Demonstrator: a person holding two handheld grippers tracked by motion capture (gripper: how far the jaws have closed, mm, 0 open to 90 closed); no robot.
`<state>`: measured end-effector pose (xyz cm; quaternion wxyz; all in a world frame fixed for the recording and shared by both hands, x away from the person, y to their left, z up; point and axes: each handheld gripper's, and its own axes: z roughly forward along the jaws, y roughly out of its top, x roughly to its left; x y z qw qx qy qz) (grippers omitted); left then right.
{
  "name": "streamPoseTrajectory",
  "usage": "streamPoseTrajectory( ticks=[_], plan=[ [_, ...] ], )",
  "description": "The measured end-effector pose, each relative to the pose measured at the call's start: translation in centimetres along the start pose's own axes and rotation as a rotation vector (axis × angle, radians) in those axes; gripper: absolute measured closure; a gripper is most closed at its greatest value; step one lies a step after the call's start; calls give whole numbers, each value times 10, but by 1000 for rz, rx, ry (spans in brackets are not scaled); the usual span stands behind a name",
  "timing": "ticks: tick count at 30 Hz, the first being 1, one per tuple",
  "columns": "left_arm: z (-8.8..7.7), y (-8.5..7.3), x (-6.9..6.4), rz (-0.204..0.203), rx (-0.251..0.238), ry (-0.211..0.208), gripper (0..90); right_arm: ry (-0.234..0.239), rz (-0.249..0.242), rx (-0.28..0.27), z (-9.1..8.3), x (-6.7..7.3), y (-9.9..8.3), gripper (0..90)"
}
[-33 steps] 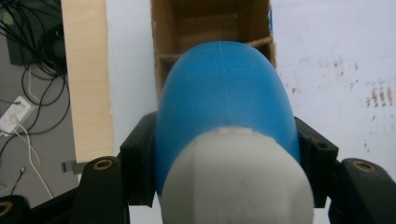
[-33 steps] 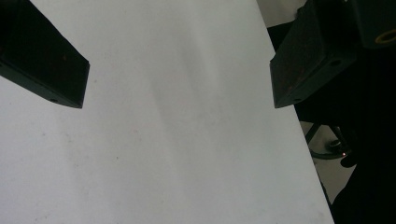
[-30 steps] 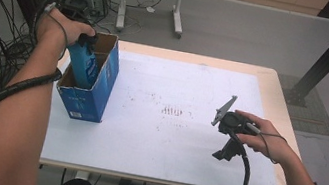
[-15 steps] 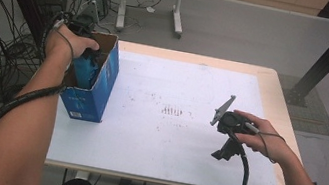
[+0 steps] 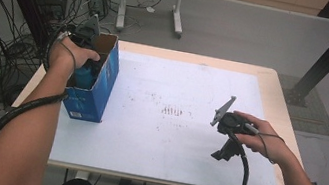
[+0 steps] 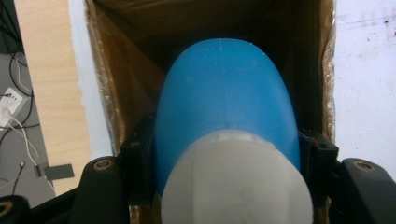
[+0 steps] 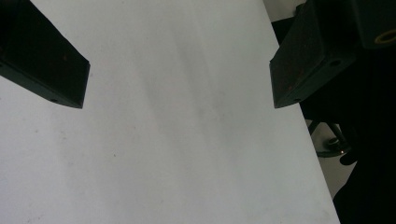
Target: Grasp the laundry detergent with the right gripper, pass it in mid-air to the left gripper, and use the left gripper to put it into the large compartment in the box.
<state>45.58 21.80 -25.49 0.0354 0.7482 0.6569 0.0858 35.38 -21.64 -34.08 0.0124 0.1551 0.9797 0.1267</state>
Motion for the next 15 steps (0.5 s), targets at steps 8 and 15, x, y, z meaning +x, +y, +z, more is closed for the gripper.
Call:
streamPoseTrajectory(
  ticks=[8,15],
  plan=[
    [10,-2,0,-2,10,-2,379,0,-8,2,2,2,2,51],
    [14,-4,1,-6,7,-9,378,-1,2,2,3,1,1,51]
  ],
)
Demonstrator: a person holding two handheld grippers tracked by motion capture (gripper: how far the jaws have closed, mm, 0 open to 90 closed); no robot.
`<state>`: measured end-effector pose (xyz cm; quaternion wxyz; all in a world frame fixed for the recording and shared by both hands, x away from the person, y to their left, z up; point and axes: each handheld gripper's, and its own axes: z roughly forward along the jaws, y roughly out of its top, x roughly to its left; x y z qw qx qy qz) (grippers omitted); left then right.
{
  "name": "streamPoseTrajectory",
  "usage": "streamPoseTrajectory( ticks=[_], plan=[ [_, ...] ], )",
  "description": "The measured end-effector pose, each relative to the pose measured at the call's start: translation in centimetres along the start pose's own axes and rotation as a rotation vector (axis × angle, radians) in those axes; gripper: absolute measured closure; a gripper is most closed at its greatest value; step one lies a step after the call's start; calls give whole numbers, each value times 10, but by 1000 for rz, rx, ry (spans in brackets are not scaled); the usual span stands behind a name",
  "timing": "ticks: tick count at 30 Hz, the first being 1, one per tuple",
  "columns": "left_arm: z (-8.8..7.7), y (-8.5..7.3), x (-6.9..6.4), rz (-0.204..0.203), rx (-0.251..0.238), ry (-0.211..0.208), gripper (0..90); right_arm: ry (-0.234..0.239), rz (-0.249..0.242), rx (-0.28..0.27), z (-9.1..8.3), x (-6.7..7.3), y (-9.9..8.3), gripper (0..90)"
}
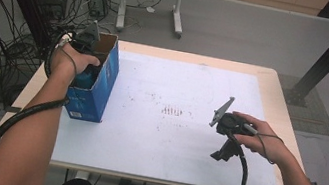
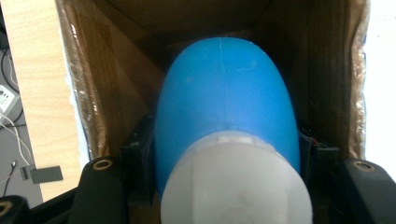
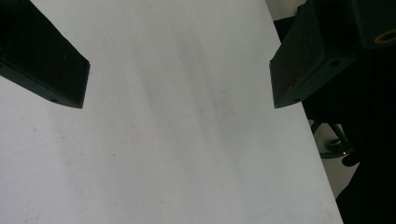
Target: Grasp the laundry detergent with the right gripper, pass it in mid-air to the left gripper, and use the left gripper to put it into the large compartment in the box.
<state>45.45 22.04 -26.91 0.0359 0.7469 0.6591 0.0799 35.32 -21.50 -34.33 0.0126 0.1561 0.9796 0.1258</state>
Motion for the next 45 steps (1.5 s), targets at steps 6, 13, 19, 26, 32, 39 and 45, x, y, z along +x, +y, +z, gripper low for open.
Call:
streamPoseTrajectory(
  ticks=[6,13,19,26,32,39,45],
  plan=[
    [0,0,-1,2,1,4,378,3,-3,1,1,0,-1,51],
    [0,0,-1,-3,0,1,378,-2,-1,-2,0,0,-2,51],
    [0,0,-1,-5,-1,3,377,0,2,-4,0,1,-3,51],
    [0,-1,0,-9,-3,-1,377,-2,-2,-4,-1,1,-2,51],
    [0,-2,0,-11,-8,-2,377,-5,-4,-4,-2,1,-2,51],
    [0,-3,1,-17,-14,-5,377,-8,-9,-7,-4,2,-1,51],
    [0,-4,2,-24,-14,-8,377,-10,-3,-6,-6,2,0,51]
  ],
)
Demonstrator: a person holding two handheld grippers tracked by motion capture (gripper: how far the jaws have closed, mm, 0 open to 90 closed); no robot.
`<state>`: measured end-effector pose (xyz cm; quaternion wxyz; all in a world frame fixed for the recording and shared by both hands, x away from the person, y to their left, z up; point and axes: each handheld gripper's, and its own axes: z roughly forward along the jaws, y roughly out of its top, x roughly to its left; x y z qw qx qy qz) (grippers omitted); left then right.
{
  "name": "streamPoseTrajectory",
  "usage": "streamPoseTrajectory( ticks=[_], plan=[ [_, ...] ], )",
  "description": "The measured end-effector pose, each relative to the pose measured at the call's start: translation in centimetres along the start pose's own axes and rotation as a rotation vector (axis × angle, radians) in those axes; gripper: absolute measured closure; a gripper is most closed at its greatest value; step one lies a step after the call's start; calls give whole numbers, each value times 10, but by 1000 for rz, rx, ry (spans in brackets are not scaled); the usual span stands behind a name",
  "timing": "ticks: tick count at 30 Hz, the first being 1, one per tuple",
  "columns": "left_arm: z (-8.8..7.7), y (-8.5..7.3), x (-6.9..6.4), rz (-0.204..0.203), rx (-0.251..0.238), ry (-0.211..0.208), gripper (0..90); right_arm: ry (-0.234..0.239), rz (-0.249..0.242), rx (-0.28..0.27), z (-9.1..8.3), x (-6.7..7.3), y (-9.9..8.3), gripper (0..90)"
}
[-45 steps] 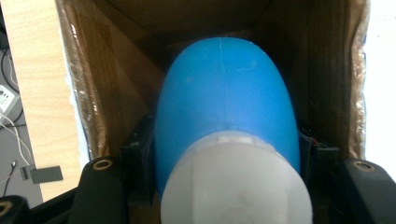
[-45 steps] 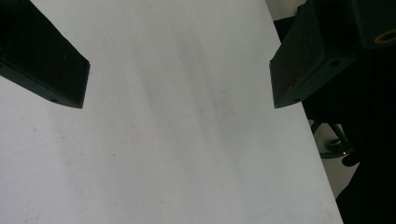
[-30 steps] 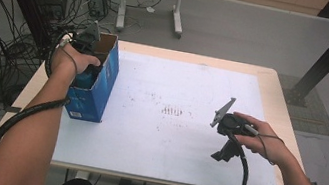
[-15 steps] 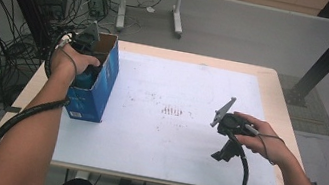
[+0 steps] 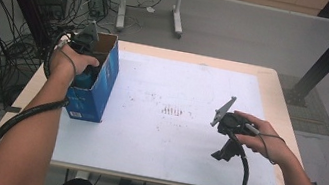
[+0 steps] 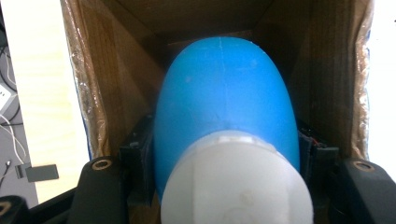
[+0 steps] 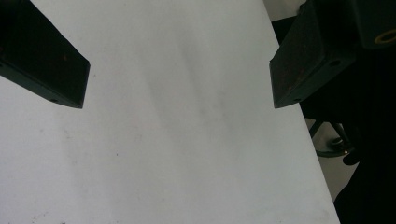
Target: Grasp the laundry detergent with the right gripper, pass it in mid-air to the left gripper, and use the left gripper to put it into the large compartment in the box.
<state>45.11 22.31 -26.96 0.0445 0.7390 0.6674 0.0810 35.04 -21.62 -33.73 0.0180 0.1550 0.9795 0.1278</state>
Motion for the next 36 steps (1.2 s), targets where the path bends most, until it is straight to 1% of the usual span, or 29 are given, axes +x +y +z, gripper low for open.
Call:
streamPoseTrajectory(
  ticks=[7,13,18,19,25,30,36],
  plan=[
    [0,0,1,-6,-1,-3,377,-2,-5,2,0,0,-1,52],
    [0,0,0,-1,-1,0,377,1,-5,-1,0,0,-1,52],
    [0,1,-1,-5,2,2,377,-3,-7,-1,0,-1,-3,52],
    [0,1,-1,-5,2,2,377,-2,-1,-1,0,-1,-3,52],
    [0,1,-1,-6,2,3,377,-5,3,-3,-2,-1,-3,51],
    [0,1,-1,-7,0,3,377,-1,-4,-1,1,0,-3,52],
    [0,0,1,-17,-2,-2,377,-2,-5,-1,2,0,-3,52]
  ],
)
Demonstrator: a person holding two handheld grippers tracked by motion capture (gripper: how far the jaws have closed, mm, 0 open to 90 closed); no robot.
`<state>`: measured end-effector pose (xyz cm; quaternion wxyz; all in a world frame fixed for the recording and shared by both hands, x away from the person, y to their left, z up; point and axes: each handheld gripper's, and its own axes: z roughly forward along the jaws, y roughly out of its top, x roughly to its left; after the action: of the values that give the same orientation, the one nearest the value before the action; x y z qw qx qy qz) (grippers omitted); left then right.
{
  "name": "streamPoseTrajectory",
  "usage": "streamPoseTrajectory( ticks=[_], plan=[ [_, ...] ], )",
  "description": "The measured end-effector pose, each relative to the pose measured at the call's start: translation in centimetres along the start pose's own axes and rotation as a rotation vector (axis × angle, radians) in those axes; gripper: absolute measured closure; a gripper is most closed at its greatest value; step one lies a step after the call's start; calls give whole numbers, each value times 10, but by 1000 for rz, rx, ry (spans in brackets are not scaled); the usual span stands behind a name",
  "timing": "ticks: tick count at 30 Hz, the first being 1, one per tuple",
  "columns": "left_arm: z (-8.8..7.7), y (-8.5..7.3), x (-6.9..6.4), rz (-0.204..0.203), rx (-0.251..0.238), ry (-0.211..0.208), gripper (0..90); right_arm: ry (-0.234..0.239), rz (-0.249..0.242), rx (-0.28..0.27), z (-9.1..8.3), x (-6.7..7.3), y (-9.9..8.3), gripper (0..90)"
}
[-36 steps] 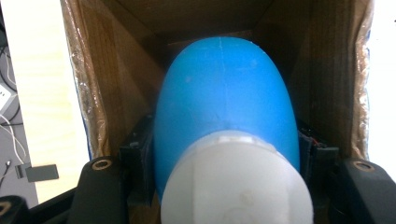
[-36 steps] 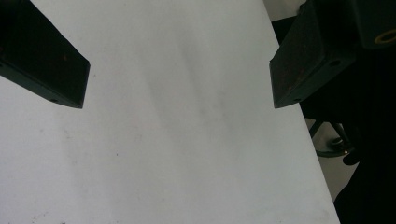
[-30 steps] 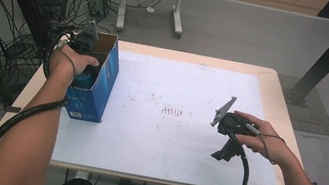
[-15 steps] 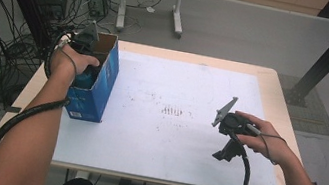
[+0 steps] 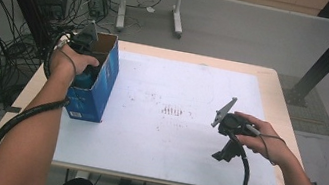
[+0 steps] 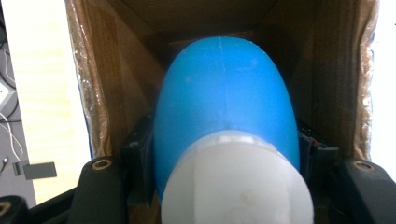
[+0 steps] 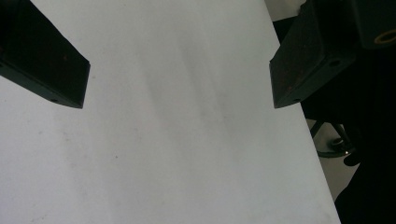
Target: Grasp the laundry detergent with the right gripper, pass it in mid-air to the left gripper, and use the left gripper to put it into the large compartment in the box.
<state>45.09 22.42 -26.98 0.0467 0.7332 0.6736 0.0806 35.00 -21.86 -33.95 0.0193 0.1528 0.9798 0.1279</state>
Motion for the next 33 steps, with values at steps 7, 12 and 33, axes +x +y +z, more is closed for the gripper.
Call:
streamPoseTrajectory(
  ticks=[7,12,33],
  plan=[
    [0,0,-1,2,3,4,376,0,2,-2,-1,0,0,52],
    [0,0,1,-8,3,2,376,0,2,-3,-1,0,-1,52],
    [-5,0,1,-42,-12,1,320,2,1,-4,3,0,-2,52]
  ],
)
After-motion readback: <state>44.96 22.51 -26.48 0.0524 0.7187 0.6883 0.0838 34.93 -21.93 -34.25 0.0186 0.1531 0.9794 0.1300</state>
